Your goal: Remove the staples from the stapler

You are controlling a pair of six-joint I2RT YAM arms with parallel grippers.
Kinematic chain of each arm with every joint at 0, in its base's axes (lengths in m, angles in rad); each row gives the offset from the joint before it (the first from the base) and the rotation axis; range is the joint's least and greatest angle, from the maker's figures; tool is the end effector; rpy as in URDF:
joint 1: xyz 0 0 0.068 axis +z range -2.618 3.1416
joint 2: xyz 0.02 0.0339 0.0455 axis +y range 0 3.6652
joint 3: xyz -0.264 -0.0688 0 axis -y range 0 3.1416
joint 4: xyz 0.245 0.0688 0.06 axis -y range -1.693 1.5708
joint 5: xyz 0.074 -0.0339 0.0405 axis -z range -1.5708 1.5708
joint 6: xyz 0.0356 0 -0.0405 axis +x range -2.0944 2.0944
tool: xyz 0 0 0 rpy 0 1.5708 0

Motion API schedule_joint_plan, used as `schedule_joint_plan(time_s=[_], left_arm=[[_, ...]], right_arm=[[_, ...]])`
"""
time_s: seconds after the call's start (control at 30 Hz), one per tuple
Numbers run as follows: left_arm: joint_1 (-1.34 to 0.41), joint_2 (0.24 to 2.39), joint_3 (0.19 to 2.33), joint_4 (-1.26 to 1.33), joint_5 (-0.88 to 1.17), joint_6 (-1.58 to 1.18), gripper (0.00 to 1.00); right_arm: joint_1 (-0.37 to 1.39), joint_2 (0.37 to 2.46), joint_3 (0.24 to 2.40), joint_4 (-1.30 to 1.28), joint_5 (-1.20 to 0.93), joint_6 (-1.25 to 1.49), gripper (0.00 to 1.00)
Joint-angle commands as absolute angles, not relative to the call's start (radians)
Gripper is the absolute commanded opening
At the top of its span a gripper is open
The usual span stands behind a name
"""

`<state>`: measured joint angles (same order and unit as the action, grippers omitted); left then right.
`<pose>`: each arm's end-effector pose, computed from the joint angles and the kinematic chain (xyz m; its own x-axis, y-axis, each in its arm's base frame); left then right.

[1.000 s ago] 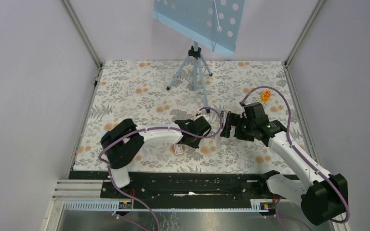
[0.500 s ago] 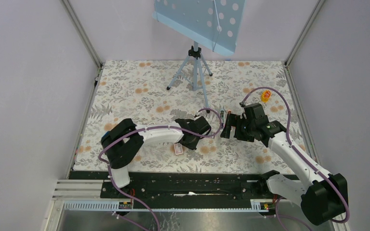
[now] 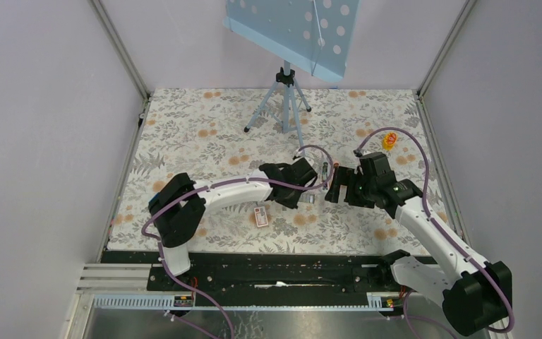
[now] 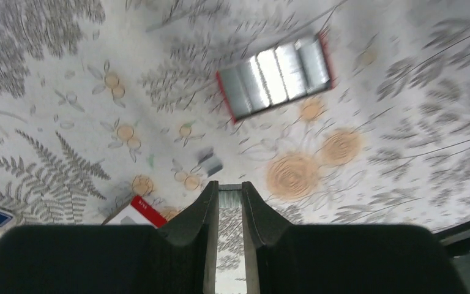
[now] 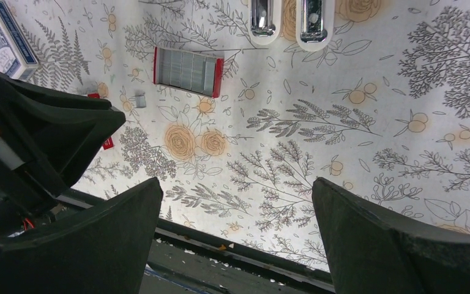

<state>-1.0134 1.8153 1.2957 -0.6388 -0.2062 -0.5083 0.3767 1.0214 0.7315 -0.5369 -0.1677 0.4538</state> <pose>0.2019 -0.3101 0.2004 -0.8065 0.3933 -0.4414 0.4519 0.8915 -0.0312 0.1912 0.0820 0.2458 -0.8200 0.1404 -0.5548 -0.1205 0.9053 0.4073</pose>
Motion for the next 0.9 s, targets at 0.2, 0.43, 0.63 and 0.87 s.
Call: schedule_joint_plan(time_s=[0.2, 0.43, 0.63, 0.87], left_arm=[[-1.019, 1.919, 1.495, -0.6, -0.226, -0.492, 0.2], [-1.015, 1.977, 1.537, -0.59, -0.237, -0.496, 0.2], [-1.004, 1.988, 1.515, -0.573, -0.243, -0.509, 0.21], [-0.994, 2.0, 1.511, -0.559, -0.256, -0.512, 0.22]], right_arm=[[0.373, 0.936, 0.734, -0.577, -0.067, 0.454, 1.0], [0.373, 0.931, 0.732, -0.583, -0.066, 0.456, 1.0], [0.373, 0.933, 0.73, -0.583, -0.066, 0.455, 1.0], [0.372, 0.942, 0.733, -0.583, -0.067, 0.451, 1.0]])
